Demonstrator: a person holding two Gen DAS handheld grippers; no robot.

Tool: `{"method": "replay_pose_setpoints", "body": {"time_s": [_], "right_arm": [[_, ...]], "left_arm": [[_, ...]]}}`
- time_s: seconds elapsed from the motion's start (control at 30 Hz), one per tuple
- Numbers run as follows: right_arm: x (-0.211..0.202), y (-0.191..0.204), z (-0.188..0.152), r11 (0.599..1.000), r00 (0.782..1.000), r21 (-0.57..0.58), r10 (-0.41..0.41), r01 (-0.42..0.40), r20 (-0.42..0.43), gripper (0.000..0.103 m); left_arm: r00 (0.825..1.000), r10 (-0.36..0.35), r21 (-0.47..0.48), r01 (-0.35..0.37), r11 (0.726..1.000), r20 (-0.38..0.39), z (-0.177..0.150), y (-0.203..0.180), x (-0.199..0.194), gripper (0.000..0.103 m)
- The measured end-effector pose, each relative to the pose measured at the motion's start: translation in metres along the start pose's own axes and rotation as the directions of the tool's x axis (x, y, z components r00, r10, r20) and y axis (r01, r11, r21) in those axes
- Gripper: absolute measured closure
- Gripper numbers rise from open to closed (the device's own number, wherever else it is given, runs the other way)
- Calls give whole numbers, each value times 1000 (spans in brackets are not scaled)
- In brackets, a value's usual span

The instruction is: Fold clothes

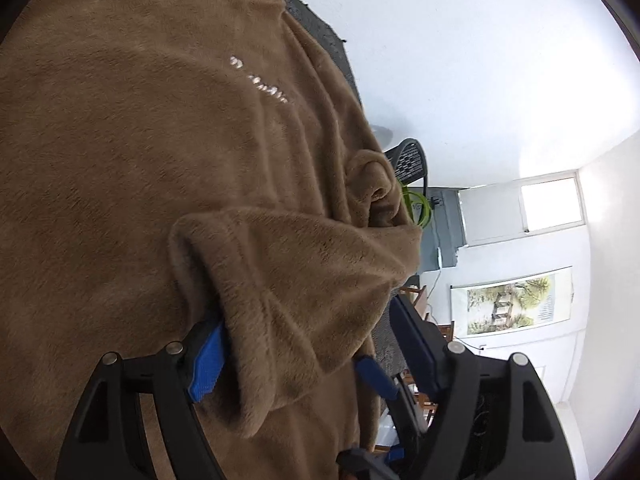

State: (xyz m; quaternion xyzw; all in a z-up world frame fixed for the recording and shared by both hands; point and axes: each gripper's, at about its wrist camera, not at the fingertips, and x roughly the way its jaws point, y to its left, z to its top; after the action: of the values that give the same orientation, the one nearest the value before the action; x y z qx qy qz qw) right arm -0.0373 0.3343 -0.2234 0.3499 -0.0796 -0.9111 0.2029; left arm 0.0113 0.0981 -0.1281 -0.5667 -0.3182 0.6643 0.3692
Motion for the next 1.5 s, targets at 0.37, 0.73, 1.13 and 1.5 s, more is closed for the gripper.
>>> {"method": "replay_pose_setpoints", "body": {"time_s": [0.37, 0.73, 1.13, 1.5], "right_arm": [[1, -1, -1, 1000, 1000, 7, -20, 20, -17, 8], [15, -5, 5, 1000, 992, -3, -18, 17, -122, 8], [51, 18, 72, 825, 941, -465, -334, 321, 58, 8], [153, 21, 87, 581, 862, -692, -492, 430, 123, 8]], "left_arm": [[952, -99, 179, 48, 983, 289, 44, -67, -96, 94], [819, -8, 128, -80, 989, 574, 50, -50, -248, 94], [863, 96, -19, -100, 995, 496, 60, 34, -233, 94], [863, 90, -31, -86, 996, 497, 75, 46, -230, 94]]}}
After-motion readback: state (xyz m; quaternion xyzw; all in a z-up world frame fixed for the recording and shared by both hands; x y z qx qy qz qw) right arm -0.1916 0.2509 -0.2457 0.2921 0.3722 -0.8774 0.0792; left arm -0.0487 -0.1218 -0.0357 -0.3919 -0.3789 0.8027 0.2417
